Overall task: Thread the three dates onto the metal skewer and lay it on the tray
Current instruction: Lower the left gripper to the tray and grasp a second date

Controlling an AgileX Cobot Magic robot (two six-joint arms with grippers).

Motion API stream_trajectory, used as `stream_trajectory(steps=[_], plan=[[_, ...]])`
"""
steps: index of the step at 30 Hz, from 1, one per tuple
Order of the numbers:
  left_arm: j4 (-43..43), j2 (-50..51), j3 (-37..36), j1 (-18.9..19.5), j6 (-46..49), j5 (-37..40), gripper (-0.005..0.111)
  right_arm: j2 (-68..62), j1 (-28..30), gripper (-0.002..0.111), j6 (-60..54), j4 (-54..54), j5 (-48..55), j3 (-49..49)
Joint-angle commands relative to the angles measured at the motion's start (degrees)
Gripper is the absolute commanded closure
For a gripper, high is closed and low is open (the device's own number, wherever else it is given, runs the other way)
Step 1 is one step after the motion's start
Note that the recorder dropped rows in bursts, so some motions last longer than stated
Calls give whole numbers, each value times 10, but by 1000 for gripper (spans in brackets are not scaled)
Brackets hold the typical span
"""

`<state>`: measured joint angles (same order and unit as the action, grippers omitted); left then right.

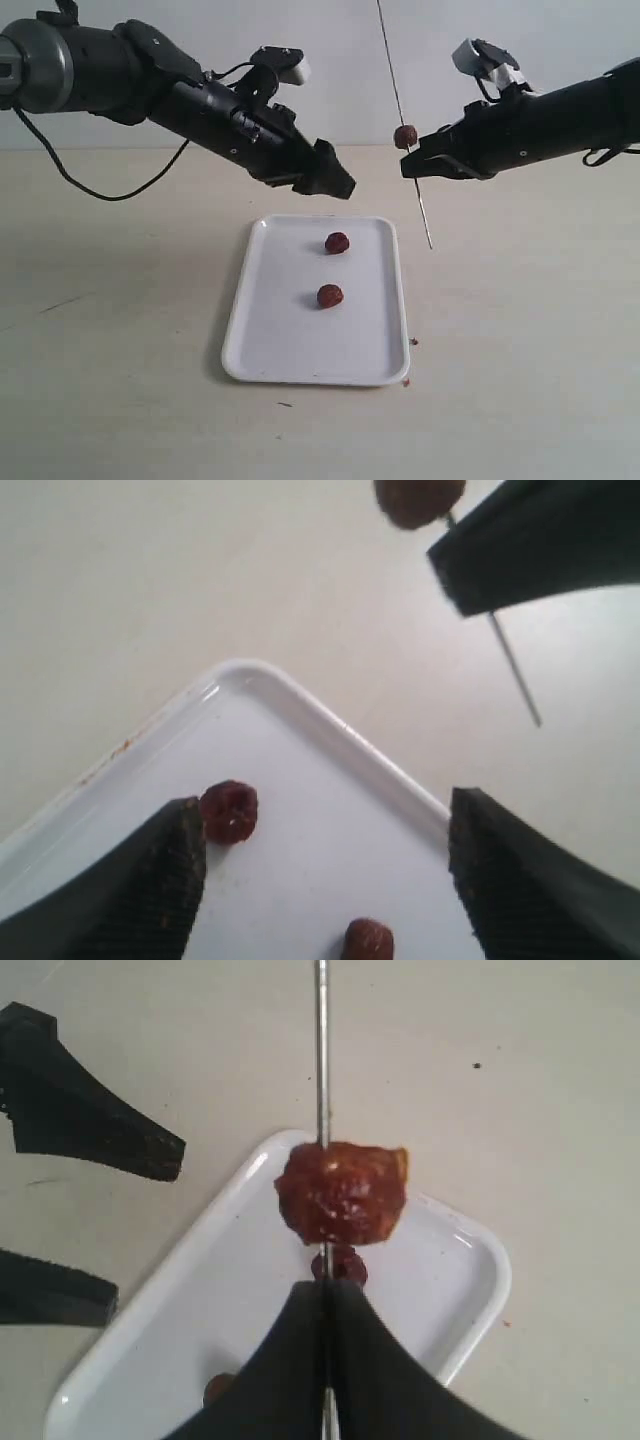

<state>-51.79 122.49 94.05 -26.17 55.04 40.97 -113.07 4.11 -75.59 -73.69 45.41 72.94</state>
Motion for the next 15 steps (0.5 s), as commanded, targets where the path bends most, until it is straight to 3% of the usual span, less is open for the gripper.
stream_trajectory(steps=[1, 5, 8, 11, 15], plan=[[123, -7, 0, -15, -63, 7, 39, 29, 4, 108, 43, 59, 8, 0], [298, -1, 0, -49, -182, 7, 39, 42, 4, 108, 52, 77, 7, 0], [433, 6, 0, -84, -167, 8, 39, 44, 4, 108, 54, 85, 9, 0], [543, 8, 0, -114, -65, 9, 39, 43, 4, 108, 54, 102, 10, 0], [572, 8, 0, -133, 120, 10, 39, 43, 4, 108, 54, 110, 8, 0]])
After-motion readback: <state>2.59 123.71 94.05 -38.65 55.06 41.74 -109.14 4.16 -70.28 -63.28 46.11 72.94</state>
